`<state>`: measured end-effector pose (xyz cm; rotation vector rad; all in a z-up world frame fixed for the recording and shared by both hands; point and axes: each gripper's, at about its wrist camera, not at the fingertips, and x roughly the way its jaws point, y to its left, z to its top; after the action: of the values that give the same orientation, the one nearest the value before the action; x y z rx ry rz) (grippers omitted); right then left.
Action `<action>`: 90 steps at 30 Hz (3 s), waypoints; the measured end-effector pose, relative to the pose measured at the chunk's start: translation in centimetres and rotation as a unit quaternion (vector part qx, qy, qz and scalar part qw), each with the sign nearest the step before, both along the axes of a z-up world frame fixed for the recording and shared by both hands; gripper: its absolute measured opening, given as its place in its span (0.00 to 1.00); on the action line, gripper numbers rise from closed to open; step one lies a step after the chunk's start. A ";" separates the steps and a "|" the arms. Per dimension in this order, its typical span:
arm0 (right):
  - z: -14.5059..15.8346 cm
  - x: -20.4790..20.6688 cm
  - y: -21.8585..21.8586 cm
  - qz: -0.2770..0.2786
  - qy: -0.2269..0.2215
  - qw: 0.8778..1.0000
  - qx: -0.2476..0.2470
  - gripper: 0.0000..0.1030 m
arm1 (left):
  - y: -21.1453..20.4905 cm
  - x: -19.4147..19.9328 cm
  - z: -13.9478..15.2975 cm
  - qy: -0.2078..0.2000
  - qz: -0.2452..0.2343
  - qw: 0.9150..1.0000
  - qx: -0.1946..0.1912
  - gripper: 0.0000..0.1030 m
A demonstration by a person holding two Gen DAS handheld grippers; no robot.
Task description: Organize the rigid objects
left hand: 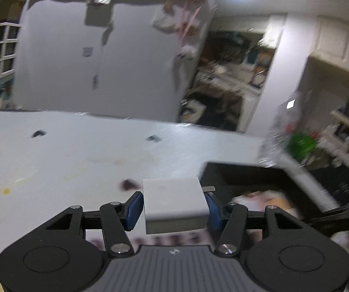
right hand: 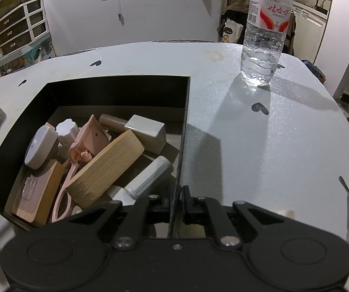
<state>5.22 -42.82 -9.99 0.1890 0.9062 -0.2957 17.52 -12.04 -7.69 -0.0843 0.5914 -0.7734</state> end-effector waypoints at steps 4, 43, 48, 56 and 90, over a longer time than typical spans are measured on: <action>0.0 0.0 0.0 0.000 -0.001 1.000 0.001 0.07 | -1.9 -1.6 1.5 0.035 -0.050 0.997 -0.047 0.54; -0.2 -0.9 -0.7 0.010 -0.021 1.000 0.020 0.10 | -12.6 -3.7 0.2 0.266 -0.073 0.960 -0.055 0.83; -0.2 -0.9 -0.6 0.011 -0.021 1.000 0.019 0.10 | -12.4 -4.2 0.7 0.247 -0.076 0.965 -0.043 0.86; -0.3 -0.8 -0.6 0.011 -0.020 1.000 0.019 0.10 | -11.3 -4.9 1.7 0.215 -0.070 0.974 -0.026 0.97; 3.7 -2.7 1.8 0.001 -0.039 0.999 -0.027 0.14 | -3.0 -6.1 5.1 0.001 0.069 0.994 0.088 1.00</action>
<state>2.57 -41.06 -6.24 0.1480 0.8204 -0.3078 11.46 -15.09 -2.54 0.0358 0.6454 -0.5850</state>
